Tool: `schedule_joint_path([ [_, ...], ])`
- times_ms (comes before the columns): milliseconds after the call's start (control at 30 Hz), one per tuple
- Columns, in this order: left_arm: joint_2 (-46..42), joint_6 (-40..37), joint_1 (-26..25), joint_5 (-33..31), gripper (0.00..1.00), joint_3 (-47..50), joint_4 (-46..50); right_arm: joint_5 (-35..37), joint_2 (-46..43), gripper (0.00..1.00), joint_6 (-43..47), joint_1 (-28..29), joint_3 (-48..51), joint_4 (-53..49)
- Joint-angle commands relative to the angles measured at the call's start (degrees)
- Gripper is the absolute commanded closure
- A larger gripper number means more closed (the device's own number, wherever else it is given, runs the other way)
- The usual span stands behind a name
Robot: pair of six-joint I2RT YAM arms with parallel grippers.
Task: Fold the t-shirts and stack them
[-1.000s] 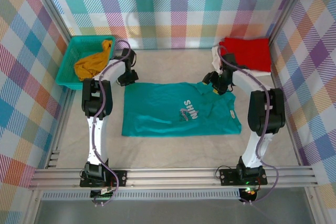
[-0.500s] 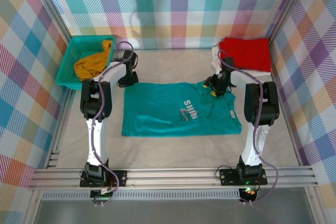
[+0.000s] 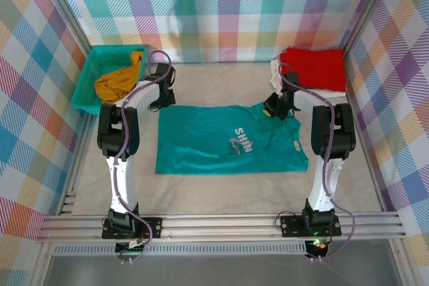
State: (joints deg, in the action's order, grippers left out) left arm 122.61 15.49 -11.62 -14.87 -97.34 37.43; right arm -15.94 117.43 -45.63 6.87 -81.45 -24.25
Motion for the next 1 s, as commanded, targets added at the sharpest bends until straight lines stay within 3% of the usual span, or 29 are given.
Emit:
schedule_joint_path([
  [0,-3.3,-1.4,-0.4,-2.4,1.0,0.6,-1.0,0.2,0.1,1.0,0.5,0.2,-1.8,0.3],
  [100,-4.5,-2.3,-0.5,-2.8,1.0,1.3,-1.7,1.7,-2.0,1.0,0.6,0.2,-0.1,0.3],
  [233,-5.4,-2.7,-0.3,-4.0,1.0,2.7,-2.5,4.4,-3.3,0.7,0.4,-0.7,1.7,-0.6],
  [500,-6.5,-1.8,0.1,-6.7,1.0,6.1,-4.2,9.2,-2.2,0.67,4.2,-4.0,-1.6,-5.0],
  [700,-5.6,-4.1,0.5,-2.6,1.0,5.2,-4.7,10.2,-0.7,0.63,6.5,-5.5,-3.8,-6.2],
  [733,-5.0,-4.2,0.5,-2.1,0.97,4.3,-4.0,9.2,0.1,0.62,7.1,-5.5,-4.5,-6.0],
  [800,-3.7,-4.7,0.5,-0.6,0.73,3.1,-3.7,7.3,1.8,0.6,8.0,-5.5,-6.1,-6.5],
  [967,-0.3,-4.9,0.7,2.6,0.61,0.2,-3.3,5.1,4.7,0.6,8.8,-5.4,-8.2,-5.9],
])
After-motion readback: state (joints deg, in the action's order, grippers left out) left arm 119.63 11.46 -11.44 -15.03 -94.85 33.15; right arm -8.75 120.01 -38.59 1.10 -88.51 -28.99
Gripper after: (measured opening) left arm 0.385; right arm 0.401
